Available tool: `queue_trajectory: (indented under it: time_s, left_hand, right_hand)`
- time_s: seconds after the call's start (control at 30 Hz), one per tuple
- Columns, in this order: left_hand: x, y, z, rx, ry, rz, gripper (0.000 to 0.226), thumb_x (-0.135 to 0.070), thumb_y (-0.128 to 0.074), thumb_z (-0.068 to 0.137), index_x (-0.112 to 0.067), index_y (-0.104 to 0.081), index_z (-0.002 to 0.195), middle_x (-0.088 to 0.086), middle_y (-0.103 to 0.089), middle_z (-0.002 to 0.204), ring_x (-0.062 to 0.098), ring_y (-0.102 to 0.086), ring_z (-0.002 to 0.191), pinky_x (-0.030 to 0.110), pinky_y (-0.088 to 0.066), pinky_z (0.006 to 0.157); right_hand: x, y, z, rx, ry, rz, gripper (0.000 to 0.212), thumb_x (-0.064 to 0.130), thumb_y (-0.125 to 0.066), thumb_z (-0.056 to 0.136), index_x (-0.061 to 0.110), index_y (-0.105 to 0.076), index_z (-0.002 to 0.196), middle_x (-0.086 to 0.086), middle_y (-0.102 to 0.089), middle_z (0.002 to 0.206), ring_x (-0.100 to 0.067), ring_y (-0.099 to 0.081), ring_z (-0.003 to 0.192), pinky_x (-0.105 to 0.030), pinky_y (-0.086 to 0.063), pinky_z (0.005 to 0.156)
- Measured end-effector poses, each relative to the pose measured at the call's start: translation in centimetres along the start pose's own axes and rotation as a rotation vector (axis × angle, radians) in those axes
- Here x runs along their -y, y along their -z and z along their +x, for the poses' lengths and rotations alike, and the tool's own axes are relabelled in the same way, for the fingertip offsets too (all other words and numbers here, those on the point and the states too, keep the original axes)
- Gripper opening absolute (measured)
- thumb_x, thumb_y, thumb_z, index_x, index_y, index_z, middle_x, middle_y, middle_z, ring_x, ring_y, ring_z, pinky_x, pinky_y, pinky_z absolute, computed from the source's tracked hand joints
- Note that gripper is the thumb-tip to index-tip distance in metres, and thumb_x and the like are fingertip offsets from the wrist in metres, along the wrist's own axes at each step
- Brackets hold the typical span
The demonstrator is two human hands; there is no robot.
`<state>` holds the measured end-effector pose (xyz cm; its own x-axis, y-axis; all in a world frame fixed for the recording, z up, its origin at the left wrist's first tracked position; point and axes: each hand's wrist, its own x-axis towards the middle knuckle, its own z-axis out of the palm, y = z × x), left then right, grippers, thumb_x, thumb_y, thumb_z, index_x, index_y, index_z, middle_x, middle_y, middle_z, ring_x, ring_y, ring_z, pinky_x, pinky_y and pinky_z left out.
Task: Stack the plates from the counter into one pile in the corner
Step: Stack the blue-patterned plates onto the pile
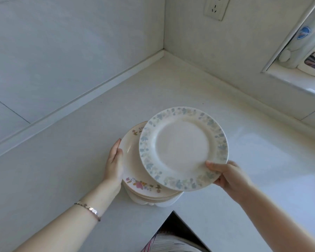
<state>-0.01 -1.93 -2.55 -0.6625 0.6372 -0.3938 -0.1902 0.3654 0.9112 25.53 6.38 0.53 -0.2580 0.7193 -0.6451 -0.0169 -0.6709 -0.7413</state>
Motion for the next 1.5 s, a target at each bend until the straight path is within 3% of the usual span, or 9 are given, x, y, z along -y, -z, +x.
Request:
queue_trajectory:
  time_s: [0.2, 0.43, 0.57, 0.77, 0.9, 1.1, 1.2, 1.33, 1.5]
  left_hand:
    - [0.0, 0.0, 0.3, 0.009, 0.012, -0.047, 0.042, -0.012, -0.029, 0.1, -0.02, -0.041, 0.139, -0.001, -0.045, 0.143, 0.009, -0.044, 0.116, 0.024, -0.034, 0.096]
    - [-0.1, 0.0, 0.5, 0.011, 0.049, -0.069, 0.041, -0.01, -0.027, 0.099, -0.023, -0.047, 0.133, 0.001, -0.049, 0.139, 0.011, -0.047, 0.113, 0.025, -0.037, 0.093]
    - [-1.1, -0.1, 0.0, 0.099, 0.018, -0.022, 0.032, -0.025, -0.033, 0.098, -0.031, -0.064, 0.093, -0.012, -0.069, 0.092, 0.001, -0.064, 0.081, 0.015, -0.048, 0.064]
    - [-0.2, 0.1, 0.3, 0.082, 0.045, -0.064, 0.039, -0.037, -0.029, 0.099, -0.026, -0.052, 0.128, -0.004, -0.06, 0.123, 0.011, -0.056, 0.11, 0.025, -0.044, 0.085]
    - [-0.2, 0.4, 0.2, 0.069, 0.105, -0.102, 0.042, -0.036, -0.028, 0.1, -0.019, -0.05, 0.131, 0.005, -0.059, 0.123, 0.019, -0.056, 0.108, 0.03, -0.046, 0.08]
    - [0.1, 0.4, 0.5, 0.069, 0.062, -0.105, 0.033, -0.025, -0.028, 0.102, -0.025, -0.047, 0.129, 0.008, -0.055, 0.131, 0.025, -0.053, 0.12, 0.041, -0.042, 0.103]
    - [0.2, 0.6, 0.8, 0.085, 0.055, -0.106, 0.04, -0.021, -0.028, 0.102, -0.029, -0.038, 0.14, 0.0, -0.047, 0.143, 0.02, -0.046, 0.13, 0.046, -0.033, 0.112]
    - [0.2, 0.9, 0.9, 0.137, 0.038, -0.073, 0.042, -0.017, -0.029, 0.101, -0.028, -0.036, 0.142, -0.002, -0.045, 0.144, 0.018, -0.043, 0.133, 0.042, -0.032, 0.114]
    - [-1.9, 0.7, 1.8, 0.157, -0.052, 0.481, 0.042, -0.009, -0.03, 0.095, -0.021, -0.038, 0.135, 0.008, -0.053, 0.134, 0.025, -0.052, 0.112, 0.032, -0.04, 0.091]
  right_hand:
    - [-1.3, -1.7, 0.2, 0.026, -0.025, -0.088, 0.016, -0.002, -0.06, 0.082, -0.004, -0.064, 0.097, -0.016, -0.071, 0.09, -0.026, -0.07, 0.078, -0.031, -0.06, 0.061]
    - [-1.0, -3.4, -0.4, -0.092, 0.234, -0.458, 0.022, 0.012, -0.06, 0.086, 0.007, -0.051, 0.105, -0.009, -0.066, 0.095, -0.022, -0.068, 0.076, -0.028, -0.058, 0.056]
    - [-2.4, -3.6, -0.6, -0.202, 0.297, -0.791, 0.037, 0.028, -0.054, 0.09, 0.012, -0.033, 0.116, -0.004, -0.059, 0.089, -0.014, -0.054, 0.059, -0.013, -0.037, 0.039]
    - [-3.0, -4.2, -0.7, -0.215, 0.305, -0.882, 0.05, 0.036, -0.055, 0.087, 0.014, -0.036, 0.128, -0.001, -0.062, 0.096, -0.022, -0.062, 0.084, -0.035, -0.053, 0.064]
    - [-2.6, -3.9, -0.3, -0.217, 0.328, -1.176, 0.051, 0.05, -0.053, 0.083, 0.024, -0.044, 0.125, 0.008, -0.06, 0.077, -0.016, -0.059, 0.073, -0.027, -0.043, 0.054]
    - [-1.2, -3.8, 3.1, -0.111, 0.164, -0.382, 0.062, 0.049, -0.045, 0.09, 0.032, -0.023, 0.146, -0.004, -0.037, 0.144, -0.022, -0.042, 0.13, -0.035, -0.035, 0.099]
    - [-2.0, -4.7, 4.8, 0.004, 0.123, -0.176, 0.043, 0.049, -0.032, 0.095, 0.034, -0.041, 0.134, -0.002, -0.049, 0.139, -0.022, -0.051, 0.122, -0.044, -0.042, 0.103]
    - [-2.7, -4.6, 4.8, 0.049, 0.098, -0.094, 0.05, 0.05, -0.027, 0.096, 0.027, -0.044, 0.137, -0.005, -0.057, 0.13, -0.023, -0.056, 0.116, -0.039, -0.051, 0.09]
    - [-2.8, -4.4, 5.1, -0.001, 0.131, -0.121, 0.04, 0.045, -0.031, 0.097, 0.031, -0.049, 0.13, -0.003, -0.059, 0.127, -0.023, -0.057, 0.116, -0.049, -0.045, 0.101]
